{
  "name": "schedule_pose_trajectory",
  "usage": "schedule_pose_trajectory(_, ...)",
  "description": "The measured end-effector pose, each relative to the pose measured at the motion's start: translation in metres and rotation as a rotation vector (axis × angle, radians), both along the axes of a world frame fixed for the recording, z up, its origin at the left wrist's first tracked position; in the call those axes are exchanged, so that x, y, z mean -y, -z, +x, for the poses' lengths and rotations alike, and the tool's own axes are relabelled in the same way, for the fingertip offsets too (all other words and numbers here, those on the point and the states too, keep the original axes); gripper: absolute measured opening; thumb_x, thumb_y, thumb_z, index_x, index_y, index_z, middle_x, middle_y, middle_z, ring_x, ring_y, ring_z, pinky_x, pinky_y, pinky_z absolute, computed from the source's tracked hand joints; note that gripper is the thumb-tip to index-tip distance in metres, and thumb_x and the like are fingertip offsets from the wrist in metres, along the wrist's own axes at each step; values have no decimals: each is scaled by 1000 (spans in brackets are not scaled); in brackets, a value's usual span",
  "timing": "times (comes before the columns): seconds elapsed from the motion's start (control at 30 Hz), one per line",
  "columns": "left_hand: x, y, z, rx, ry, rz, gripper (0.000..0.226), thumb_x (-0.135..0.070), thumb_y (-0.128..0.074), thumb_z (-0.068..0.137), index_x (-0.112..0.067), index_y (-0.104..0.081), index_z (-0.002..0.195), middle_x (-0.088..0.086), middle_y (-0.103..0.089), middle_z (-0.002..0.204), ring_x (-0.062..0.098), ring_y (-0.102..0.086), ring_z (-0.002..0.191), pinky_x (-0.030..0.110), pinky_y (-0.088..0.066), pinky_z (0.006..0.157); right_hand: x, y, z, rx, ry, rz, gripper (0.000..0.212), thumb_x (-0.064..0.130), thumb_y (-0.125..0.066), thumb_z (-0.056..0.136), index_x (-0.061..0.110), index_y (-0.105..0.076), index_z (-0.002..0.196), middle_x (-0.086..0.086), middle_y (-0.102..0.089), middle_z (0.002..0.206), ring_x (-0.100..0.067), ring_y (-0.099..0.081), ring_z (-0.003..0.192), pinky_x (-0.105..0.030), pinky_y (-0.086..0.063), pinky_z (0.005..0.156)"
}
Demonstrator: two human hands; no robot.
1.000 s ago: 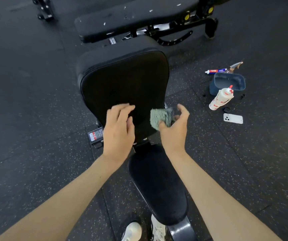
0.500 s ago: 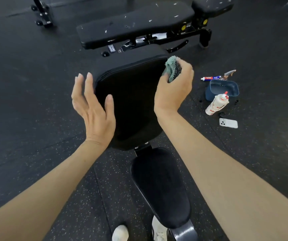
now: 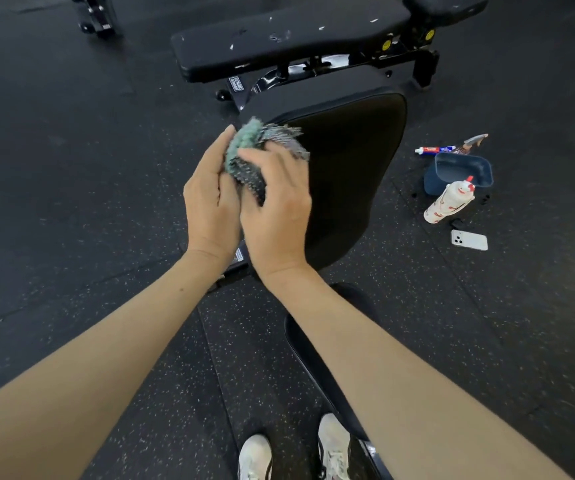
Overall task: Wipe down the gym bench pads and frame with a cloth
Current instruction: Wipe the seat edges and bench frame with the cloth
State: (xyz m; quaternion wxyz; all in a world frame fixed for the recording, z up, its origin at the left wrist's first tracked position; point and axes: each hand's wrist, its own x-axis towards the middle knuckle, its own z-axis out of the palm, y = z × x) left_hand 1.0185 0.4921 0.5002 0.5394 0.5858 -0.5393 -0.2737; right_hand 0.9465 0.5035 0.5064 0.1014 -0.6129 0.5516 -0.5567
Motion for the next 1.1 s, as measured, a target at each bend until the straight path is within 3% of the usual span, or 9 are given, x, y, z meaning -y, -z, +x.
schedule_pose_trajectory(0.07, -4, 4, 3, -89, -60, 36, 43, -2, -33, 97, -12, -51, 136, -4, -62, 121, 1, -58, 107, 23, -49, 93, -4, 4, 6, -24, -34, 6, 29, -6, -70, 76, 0, -67, 105, -17, -62, 111, -19, -47, 109, 0, -27, 98)
schedule_pose_trajectory(0.17, -9, 11, 9, -258, -114, 84, 43, -1, -30, 98, -14, -51, 133, -1, -58, 127, 6, -54, 120, 36, -50, 97, 1, -2, -1, 14, 39, 3, 29, -5, -63, 78, 1, -65, 106, -16, -59, 114, -18, -49, 108, -6, -37, 91)
schedule_pose_trajectory(0.37, -12, 18, -4, -145, -62, 54, 43, -10, -31, 98, -16, -46, 138, -10, -50, 132, 4, -46, 128, 40, -44, 105, 35, -12, -56, -64, 191, -89, 30, -17, -57, 71, -2, -65, 96, -18, -60, 102, -19, -49, 93, 4, -29, 81)
schedule_pose_trajectory(0.53, -7, 11, -32, -37, -76, 3, 48, -3, -34, 96, -13, -40, 143, 0, -38, 147, 8, -33, 137, 29, -27, 116, 56, -7, -95, 19, 312, -8, 29, -16, -54, 72, 0, -63, 93, -12, -57, 99, -25, -56, 90, 1, -32, 76)
schedule_pose_trajectory(0.87, -8, 15, -47, -187, -195, 28, 58, -1, -32, 87, -19, -44, 142, -9, -48, 139, 17, -45, 131, 39, -34, 112, 83, 2, -141, 230, 499, 188, 32, -16, -44, 80, -1, -58, 105, -12, -57, 110, -13, -47, 93, -2, -33, 72)
schedule_pose_trajectory(0.93, -7, 13, -50, -214, -214, 40, 61, -6, -31, 85, -24, -44, 142, 3, -56, 135, 30, -56, 116, 45, -43, 104, 80, 8, -137, 289, 529, 258, 31, -14, -44, 81, 0, -57, 105, -10, -56, 111, -13, -45, 92, -9, -32, 73)
schedule_pose_trajectory(0.97, -7, 13, -52, -223, -226, 50, 61, -5, -31, 86, -24, -44, 142, 9, -62, 126, 22, -63, 96, 37, -50, 94, 78, 11, -133, 305, 539, 280, 30, -14, -44, 82, 1, -57, 105, -9, -55, 111, -12, -44, 92, -11, -31, 74)
schedule_pose_trajectory(1.03, -7, 14, -54, -227, -248, 55, 60, 4, -32, 89, -21, -45, 142, -1, -69, 103, 5, -46, 57, 20, -44, 66, 72, 15, -121, 321, 543, 284, 27, -15, -47, 82, 0, -56, 102, -8, -56, 109, -12, -44, 92, -13, -32, 75)
schedule_pose_trajectory(1.1, -8, 16, -54, -222, -254, 37, 60, 8, -32, 90, -19, -46, 142, -23, -67, 90, 4, -36, 53, 17, -39, 59, 65, 16, -107, 312, 514, 216, 24, -16, -49, 80, -1, -57, 97, -11, -57, 104, -16, -49, 91, -15, -36, 76)
